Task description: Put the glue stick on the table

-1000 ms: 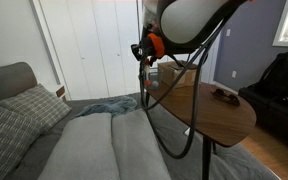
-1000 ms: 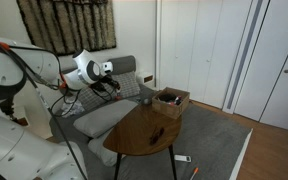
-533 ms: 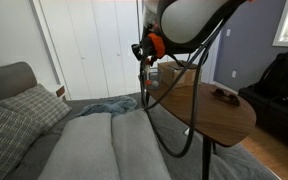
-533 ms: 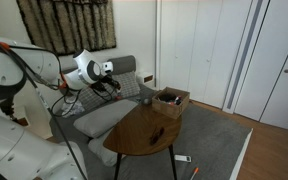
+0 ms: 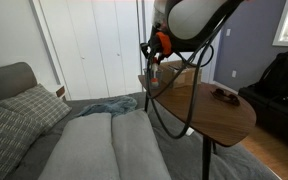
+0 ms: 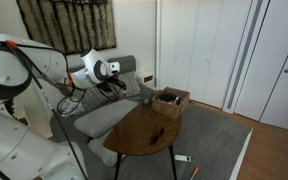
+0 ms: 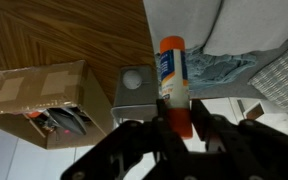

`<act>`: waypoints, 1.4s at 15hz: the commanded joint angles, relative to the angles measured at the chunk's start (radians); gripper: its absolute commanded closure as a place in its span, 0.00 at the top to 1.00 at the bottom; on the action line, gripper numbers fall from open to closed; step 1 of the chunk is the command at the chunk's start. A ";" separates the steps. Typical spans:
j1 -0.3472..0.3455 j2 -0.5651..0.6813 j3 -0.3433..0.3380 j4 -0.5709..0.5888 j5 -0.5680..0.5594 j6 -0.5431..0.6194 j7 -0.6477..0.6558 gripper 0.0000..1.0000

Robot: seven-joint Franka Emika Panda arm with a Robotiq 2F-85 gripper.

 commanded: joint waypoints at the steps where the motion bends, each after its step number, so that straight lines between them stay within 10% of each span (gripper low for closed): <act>1: 0.007 0.046 -0.089 -0.018 -0.068 0.016 0.048 0.07; 7: -0.063 0.018 -0.153 -0.099 -0.277 0.048 0.282 0.07; 15: -0.194 -0.046 -0.049 -0.182 -0.462 0.025 0.665 0.07; 21: -0.164 -0.039 -0.062 -0.180 -0.578 -0.026 0.857 0.07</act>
